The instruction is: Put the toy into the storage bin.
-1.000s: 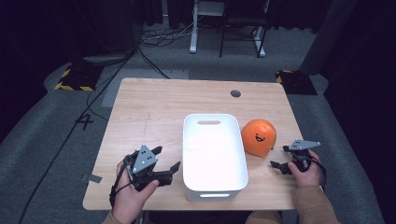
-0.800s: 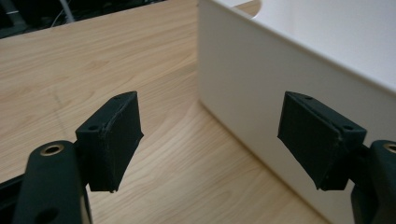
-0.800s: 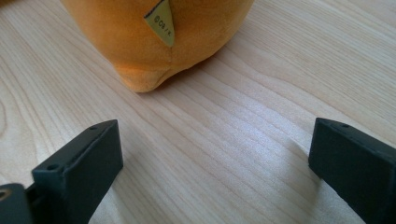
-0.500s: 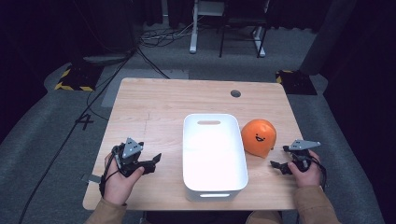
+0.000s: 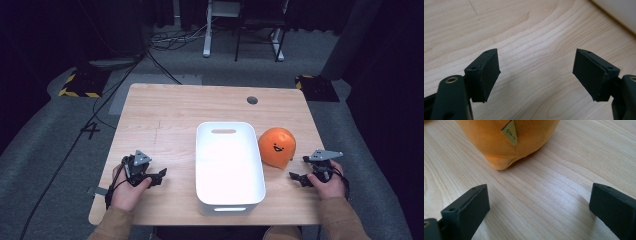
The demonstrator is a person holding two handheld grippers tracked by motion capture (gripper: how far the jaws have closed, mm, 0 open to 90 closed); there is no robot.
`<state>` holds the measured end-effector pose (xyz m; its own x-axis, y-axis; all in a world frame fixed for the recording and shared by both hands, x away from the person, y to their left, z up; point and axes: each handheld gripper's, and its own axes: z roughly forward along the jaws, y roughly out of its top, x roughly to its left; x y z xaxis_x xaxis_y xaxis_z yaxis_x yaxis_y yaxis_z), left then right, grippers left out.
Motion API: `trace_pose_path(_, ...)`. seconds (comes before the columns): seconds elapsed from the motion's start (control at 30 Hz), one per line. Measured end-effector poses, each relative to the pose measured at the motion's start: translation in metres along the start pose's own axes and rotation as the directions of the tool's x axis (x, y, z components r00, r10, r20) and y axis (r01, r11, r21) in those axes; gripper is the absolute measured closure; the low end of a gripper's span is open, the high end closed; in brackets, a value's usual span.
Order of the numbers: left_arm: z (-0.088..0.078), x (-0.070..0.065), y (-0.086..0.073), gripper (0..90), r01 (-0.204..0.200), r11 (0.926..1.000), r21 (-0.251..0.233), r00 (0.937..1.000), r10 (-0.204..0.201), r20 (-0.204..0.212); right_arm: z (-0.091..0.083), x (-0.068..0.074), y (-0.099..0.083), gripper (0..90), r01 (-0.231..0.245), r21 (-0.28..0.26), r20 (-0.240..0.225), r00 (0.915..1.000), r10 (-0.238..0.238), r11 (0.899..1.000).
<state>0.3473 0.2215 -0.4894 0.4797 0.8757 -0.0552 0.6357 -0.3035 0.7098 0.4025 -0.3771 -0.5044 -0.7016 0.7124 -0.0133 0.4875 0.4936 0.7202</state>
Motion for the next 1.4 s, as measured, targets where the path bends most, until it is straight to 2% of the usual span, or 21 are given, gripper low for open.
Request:
trace_pose_path(0.2, 0.006, 0.008, -0.007, 21.1, -0.032, 0.9982, 0.05, 0.9994, 0.033, -0.011, 0.0, 0.0, 0.0, 3.1, 0.003, 0.001, -0.003, 1.0, -0.003, 1.0)
trace_pose_path(0.23, 0.007, 0.011, -0.009, 20.0, -0.049, 0.9977, 0.048, 0.9988, 0.049, 0.003, 0.0, 0.0, 0.0, 3.1, 0.003, 0.0, -0.003, 1.0, -0.003, 1.0)
trace_pose_path(0.3, 0.007, 0.014, -0.011, 18.4, -0.035, 0.9989, 0.03, 0.9994, 0.035, 0.007, 0.0, 0.0, 0.0, 3.1, 0.003, 0.0, -0.003, 1.0, -0.003, 1.0)
trace_pose_path(0.37, 0.006, 0.017, -0.011, 17.9, -0.038, 0.9987, 0.033, 0.9993, 0.038, -0.004, 0.0, 0.0, 0.0, 3.1, 0.003, 0.0, -0.003, 1.0, -0.003, 1.0)
trace_pose_path(0.47, 0.005, 0.02, -0.012, 15.5, -0.036, 0.9986, 0.04, 0.9993, 0.035, 0.01, 0.0, 0.0, 0.0, 3.1, 0.003, 0.0, -0.003, 1.0, -0.003, 1.0)
trace_pose_path(0.5, 0.004, 0.023, -0.013, 15.5, -0.041, 0.9982, 0.042, 0.9991, 0.041, -0.002, 0.0, 0.0, 0.0, 3.1, 0.003, 0.0, -0.003, 1.0, -0.003, 1.0)
trace_pose_path(0.53, 0.004, 0.024, -0.013, 15.4, -0.026, 0.9991, 0.035, 0.9996, 0.026, -0.012, 0.0, 0.0, 0.0, 3.1, 0.003, 0.0, -0.003, 1.0, -0.003, 1.0)
trace_pose_path(0.7, 0.005, 0.025, -0.012, 14.4, -0.014, 0.9992, 0.038, 0.9998, 0.015, -0.016, 0.0, 0.0, 0.0, 3.1, 0.002, 0.0, -0.003, 1.0, -0.002, 1.0)
trace_pose_path(0.93, 0.006, 0.027, -0.011, 14.0, -0.02, 0.999, 0.04, 0.9996, 0.021, -0.018, 0.0, 0.0, 0.0, 3.6, -0.004, 0.0, 0.003, 1.0, 0.004, 1.0)
trace_pose_path(1.0, 0.006, 0.027, -0.011, 13.6, -0.02, 0.999, 0.04, 0.9996, 0.021, -0.018, 0.0, 0.001, 0.001, 9.8, -0.019, -0.01, 0.009, 0.9998, 0.019, 1.0)
trace_pose_path(1.1, 0.007, 0.027, -0.01, 13.2, -0.02, 0.9991, 0.038, 0.9996, 0.021, -0.017, -0.003, 0.004, 0.003, 29.1, -0.036, -0.03, 0.014, 0.9993, 0.036, 0.999)
trace_pose_path(1.17, 0.009, 0.028, -0.008, 12.3, -0.024, 0.9987, 0.045, 0.9996, 0.025, -0.012, -0.006, 0.004, 0.006, 28.0, -0.036, -0.021, -0.004, 0.9993, 0.036, 0.999)
trace_pose_path(1.23, 0.009, 0.029, -0.007, 10.8, -0.034, 0.9977, 0.059, 0.9994, 0.034, -0.001, -0.01, 0.006, 0.011, 28.0, -0.041, -0.04, 0.0, 0.9992, 0.041, 0.998)
trace_pose_path(1.3, 0.01, 0.029, -0.006, 9.9, -0.037, 0.9976, 0.059, 0.9993, 0.037, -0.005, -0.015, 0.008, 0.015, 28.0, -0.028, -0.025, 0.003, 0.9996, 0.028, 0.999)
trace_pose_path(1.4, 0.01, 0.029, -0.006, 9.6, -0.031, 0.9978, 0.059, 0.9995, 0.031, -0.006, -0.022, 0.01, 0.02, 29.8, -0.036, -0.02, -0.005, 0.9994, 0.036, 0.999)
